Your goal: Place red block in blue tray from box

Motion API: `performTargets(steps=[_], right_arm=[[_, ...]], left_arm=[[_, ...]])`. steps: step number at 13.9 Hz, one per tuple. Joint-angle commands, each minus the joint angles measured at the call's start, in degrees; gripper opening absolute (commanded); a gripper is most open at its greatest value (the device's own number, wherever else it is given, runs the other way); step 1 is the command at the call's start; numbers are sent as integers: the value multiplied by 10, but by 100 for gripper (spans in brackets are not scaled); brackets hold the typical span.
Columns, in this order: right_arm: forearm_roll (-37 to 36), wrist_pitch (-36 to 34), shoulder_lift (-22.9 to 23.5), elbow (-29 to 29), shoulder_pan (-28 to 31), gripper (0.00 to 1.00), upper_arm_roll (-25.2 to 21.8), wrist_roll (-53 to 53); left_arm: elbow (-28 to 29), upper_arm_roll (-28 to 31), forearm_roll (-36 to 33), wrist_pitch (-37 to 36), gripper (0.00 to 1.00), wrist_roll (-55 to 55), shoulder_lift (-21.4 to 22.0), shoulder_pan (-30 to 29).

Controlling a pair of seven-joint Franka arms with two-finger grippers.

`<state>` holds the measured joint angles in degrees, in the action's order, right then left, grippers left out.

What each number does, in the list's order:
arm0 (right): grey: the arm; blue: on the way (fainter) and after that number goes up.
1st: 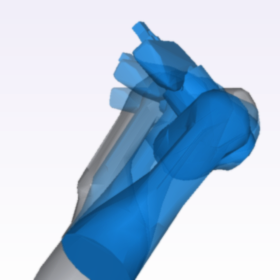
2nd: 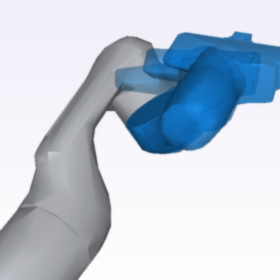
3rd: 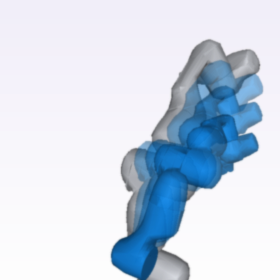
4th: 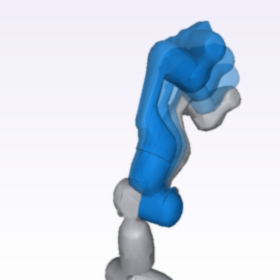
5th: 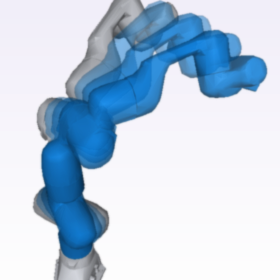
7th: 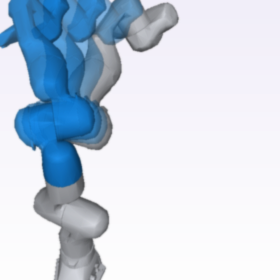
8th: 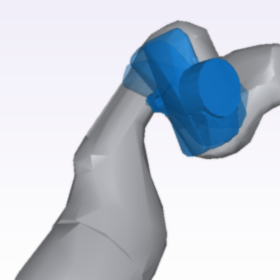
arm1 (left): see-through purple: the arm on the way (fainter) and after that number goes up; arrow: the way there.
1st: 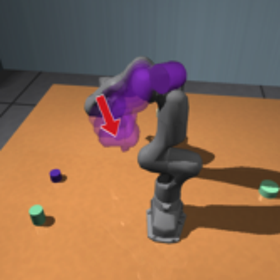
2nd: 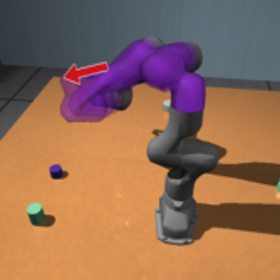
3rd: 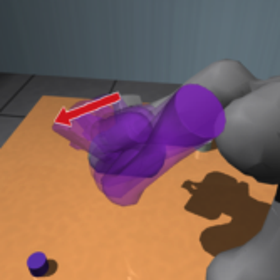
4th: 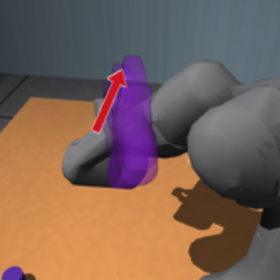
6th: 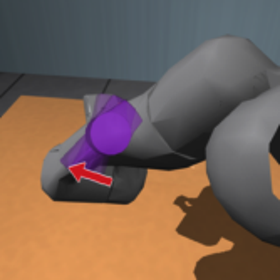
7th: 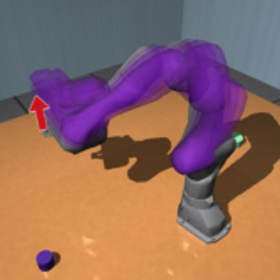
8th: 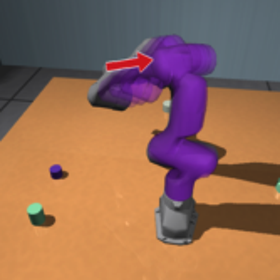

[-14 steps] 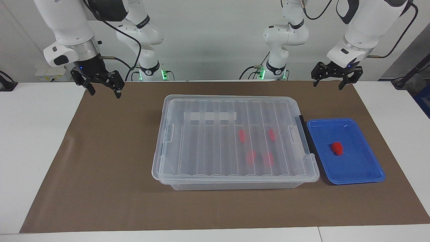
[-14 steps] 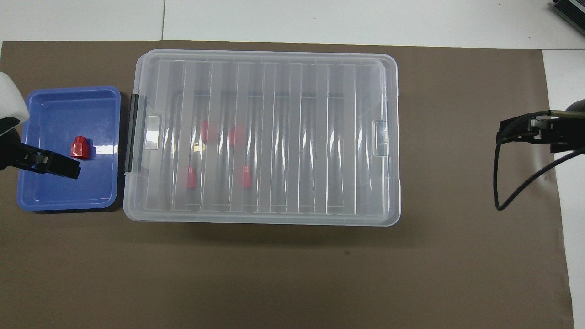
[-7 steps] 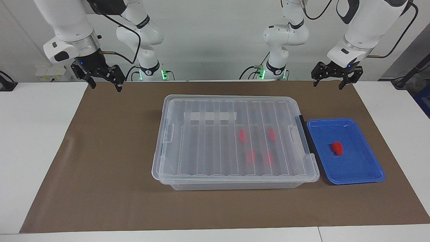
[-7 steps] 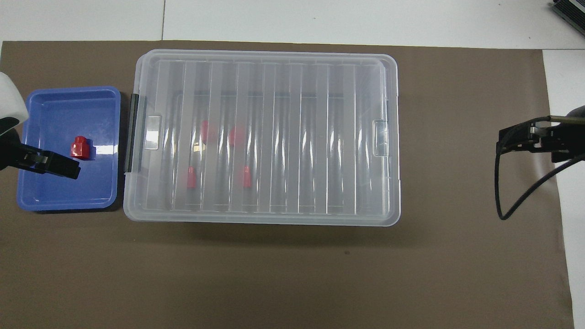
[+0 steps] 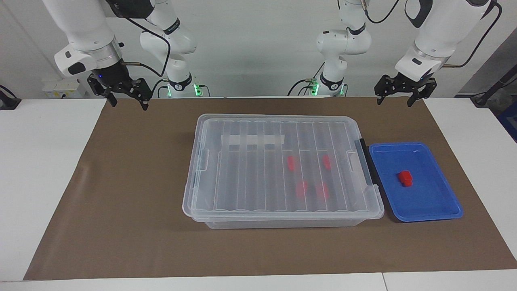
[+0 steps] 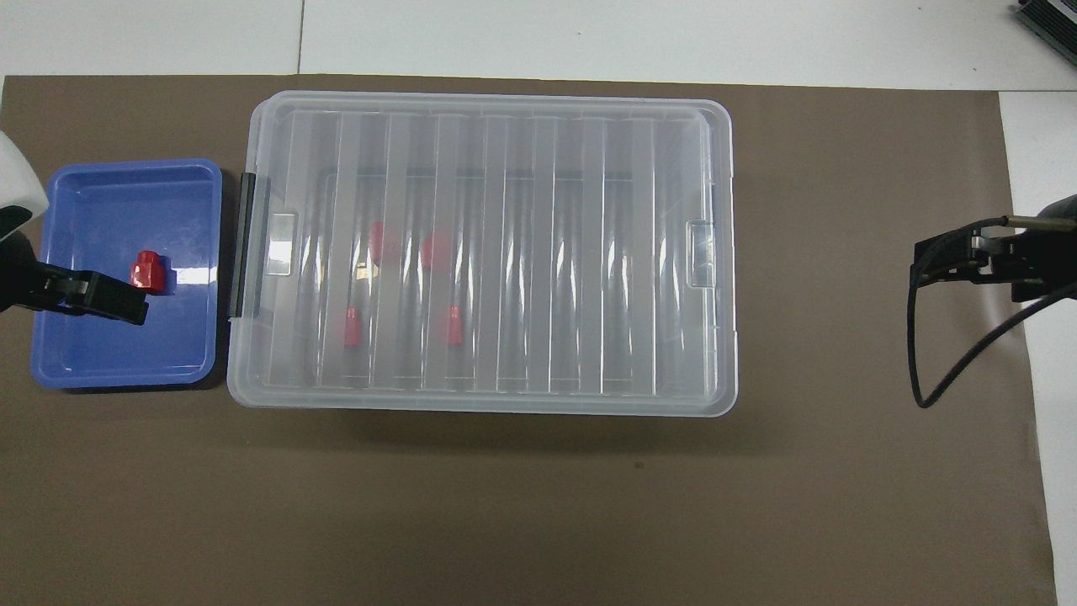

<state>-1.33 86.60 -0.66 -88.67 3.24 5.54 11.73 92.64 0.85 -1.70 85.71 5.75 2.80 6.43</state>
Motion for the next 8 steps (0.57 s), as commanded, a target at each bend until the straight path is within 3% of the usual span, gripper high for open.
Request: performTargets(steps=[1,8], right_arm=[[-4,-4,-11,-14,0,100,4,17],[-1,-3,-12,-15,0,100,6,13]], left_arm=[[-5,4,6,0,100,-12,2,2],[-5,4,6,-3,100,-11,2,2]])
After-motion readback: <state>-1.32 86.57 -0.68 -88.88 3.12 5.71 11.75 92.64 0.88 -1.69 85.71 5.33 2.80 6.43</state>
